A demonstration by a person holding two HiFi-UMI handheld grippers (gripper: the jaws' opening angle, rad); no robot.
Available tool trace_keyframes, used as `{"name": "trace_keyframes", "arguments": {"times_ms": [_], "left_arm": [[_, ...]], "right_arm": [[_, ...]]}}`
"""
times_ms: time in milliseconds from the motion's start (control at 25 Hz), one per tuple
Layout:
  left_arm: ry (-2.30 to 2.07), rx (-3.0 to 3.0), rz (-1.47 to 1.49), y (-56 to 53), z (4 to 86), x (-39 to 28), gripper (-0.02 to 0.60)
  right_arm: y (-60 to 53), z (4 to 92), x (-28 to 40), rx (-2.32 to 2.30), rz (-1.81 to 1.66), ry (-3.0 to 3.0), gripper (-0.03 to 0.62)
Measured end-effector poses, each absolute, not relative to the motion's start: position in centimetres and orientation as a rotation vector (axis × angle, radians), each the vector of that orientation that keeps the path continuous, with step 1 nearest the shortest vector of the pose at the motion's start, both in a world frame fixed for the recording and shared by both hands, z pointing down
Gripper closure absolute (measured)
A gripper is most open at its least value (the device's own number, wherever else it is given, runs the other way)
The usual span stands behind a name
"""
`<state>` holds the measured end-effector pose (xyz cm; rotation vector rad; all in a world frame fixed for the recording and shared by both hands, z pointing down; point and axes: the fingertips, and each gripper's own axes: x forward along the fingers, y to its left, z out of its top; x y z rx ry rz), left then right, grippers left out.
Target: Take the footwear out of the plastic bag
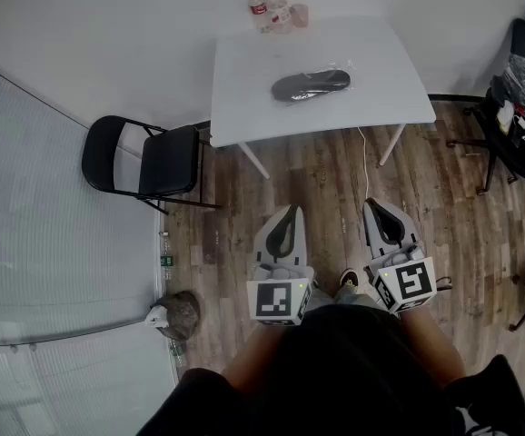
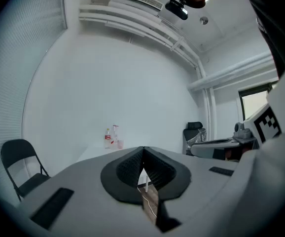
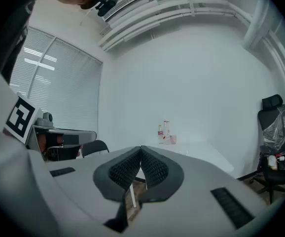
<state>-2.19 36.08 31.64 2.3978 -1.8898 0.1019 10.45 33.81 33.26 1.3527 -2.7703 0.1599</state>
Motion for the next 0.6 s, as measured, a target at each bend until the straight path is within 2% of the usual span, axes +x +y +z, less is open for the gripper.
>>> {"name": "trace_keyframes", "arguments": {"times_ms": [600], "left_arm": [[-1.877, 2.414, 0.091, 35.2, 31.7, -4.0, 0.561]], "right_arm": [[33.0, 32.7, 10.0, 1.324, 0.315, -2.849, 0.577]]}}
